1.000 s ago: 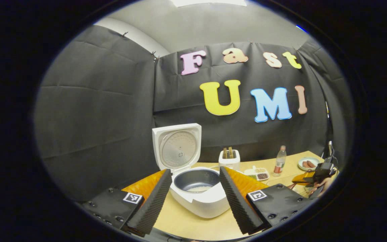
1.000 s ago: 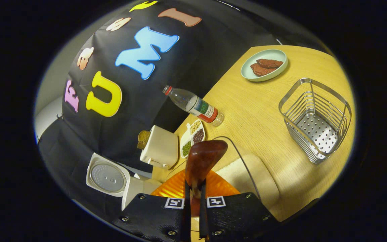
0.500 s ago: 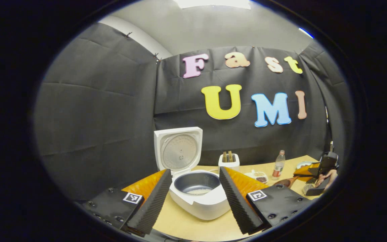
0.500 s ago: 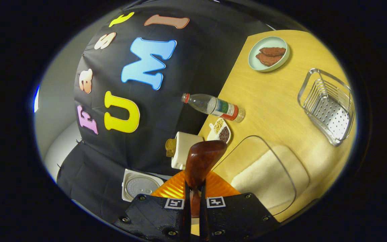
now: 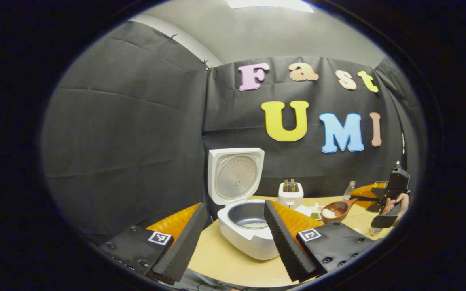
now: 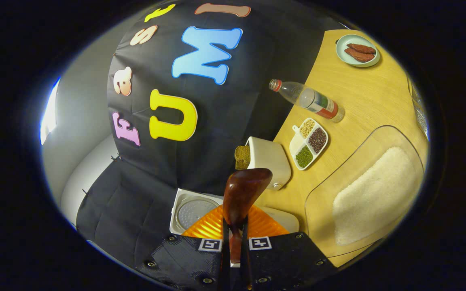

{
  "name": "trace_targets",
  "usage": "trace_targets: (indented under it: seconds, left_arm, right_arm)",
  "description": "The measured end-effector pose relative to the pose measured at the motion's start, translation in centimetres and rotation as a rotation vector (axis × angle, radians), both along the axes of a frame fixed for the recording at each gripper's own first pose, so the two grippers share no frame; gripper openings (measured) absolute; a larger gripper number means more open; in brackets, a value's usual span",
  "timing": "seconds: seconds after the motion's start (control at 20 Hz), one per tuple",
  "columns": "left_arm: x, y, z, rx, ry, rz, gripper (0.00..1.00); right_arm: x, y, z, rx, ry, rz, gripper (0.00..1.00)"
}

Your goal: Close the left gripper, press the button to open the rice cooker; take a wooden spoon from the chopstick holder with the right hand, scoop a spoonful of rice and pour it into the rice cooker, then put the wooden spoon back into the chopstick holder.

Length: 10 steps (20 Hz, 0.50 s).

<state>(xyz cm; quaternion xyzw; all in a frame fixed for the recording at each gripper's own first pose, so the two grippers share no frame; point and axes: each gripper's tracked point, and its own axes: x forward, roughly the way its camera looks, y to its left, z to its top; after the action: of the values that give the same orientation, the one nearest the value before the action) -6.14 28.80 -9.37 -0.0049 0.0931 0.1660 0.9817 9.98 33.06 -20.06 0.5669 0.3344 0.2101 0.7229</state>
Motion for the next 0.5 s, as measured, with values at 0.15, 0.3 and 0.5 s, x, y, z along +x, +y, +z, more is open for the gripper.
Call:
trace_targets:
  seconds: [0.15, 0.3, 0.5]
  left_arm:
    - [-0.9, 1.8, -0.3, 0.002, 0.006, 0.037, 0.96]
    - [-1.9, 3.1, -0.6, 0.007, 0.012, 0.070, 0.98]
    - [-3.2, 5.0, -0.9, 0.012, 0.017, 0.122, 0.98]
  right_arm:
    - [0.7, 3.2, 1.2, 0.007, -0.023, 0.035, 0.10]
    - [1.2, 6.4, 1.8, -0.020, -0.062, 0.069, 0.10]
    - [2.2, 10.6, 2.9, -0.026, -0.107, 0.111, 0.10]
